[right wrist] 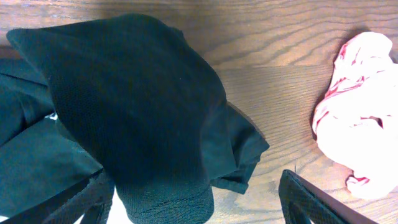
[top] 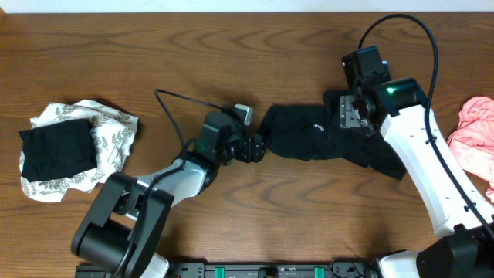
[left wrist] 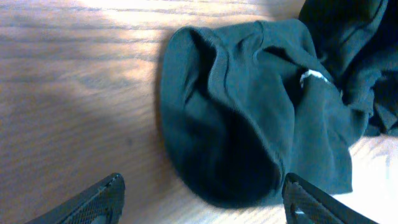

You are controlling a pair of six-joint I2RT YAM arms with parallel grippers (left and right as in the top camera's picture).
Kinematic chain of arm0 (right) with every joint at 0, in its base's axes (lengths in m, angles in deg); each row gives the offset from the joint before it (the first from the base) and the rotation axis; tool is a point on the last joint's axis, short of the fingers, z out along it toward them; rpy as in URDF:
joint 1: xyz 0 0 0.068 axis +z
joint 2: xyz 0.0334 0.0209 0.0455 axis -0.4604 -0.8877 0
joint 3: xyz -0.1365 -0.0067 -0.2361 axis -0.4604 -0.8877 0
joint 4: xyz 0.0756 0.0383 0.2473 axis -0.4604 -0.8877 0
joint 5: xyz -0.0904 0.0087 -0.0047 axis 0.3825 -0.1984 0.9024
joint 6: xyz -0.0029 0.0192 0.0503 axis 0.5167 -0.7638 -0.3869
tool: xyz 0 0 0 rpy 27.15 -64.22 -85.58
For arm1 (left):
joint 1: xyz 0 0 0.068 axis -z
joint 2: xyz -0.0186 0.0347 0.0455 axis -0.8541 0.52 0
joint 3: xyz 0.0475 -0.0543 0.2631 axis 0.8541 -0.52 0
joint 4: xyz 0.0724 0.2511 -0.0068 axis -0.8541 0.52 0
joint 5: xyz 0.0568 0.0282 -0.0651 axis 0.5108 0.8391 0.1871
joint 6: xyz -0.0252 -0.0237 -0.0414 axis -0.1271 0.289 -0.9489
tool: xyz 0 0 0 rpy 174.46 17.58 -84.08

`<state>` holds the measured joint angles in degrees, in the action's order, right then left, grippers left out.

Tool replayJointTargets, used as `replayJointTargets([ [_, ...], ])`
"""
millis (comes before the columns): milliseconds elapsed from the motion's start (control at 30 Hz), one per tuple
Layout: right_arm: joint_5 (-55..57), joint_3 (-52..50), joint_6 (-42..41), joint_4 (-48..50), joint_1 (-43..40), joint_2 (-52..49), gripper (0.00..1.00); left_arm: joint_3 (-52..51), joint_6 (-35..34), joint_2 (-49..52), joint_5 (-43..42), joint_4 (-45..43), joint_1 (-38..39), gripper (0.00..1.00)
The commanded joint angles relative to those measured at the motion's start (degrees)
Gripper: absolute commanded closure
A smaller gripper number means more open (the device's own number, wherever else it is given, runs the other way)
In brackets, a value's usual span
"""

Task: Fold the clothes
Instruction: 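Grasp the left end of the black garment with the left gripper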

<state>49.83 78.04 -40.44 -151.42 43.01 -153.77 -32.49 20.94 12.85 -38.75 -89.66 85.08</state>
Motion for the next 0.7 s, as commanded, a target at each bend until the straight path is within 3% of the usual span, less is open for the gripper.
replayJointTargets([
  [0,-1.4,0.2,-1.2,0.1,-1.0,1.3,0.18,4.3,-3.3,2.1,0.6,1.5,1.7,0.21],
  [167,-1.7,0.2,-1.2,-0.3,-1.0,1.3,0.2,10.0,-4.9,2.7,7.9,12.7,3.7,0.22],
  [500,-1.7,0.2,-2.1,-0.1,-1.0,2.6,0.2,15.6,-9.9,9.0,9.0,19.9,5.4,0.32],
  [533,-1.7,0.2,-2.3,-0.1,-1.0,2.8,0.2,16.2,-9.9,9.6,8.8,20.5,5.4,0.36],
  [667,-1.7,0.2,-2.3,-0.1,-1.0,3.8,0.2,17.5,-9.8,9.2,8.9,22.4,5.4,0.72],
])
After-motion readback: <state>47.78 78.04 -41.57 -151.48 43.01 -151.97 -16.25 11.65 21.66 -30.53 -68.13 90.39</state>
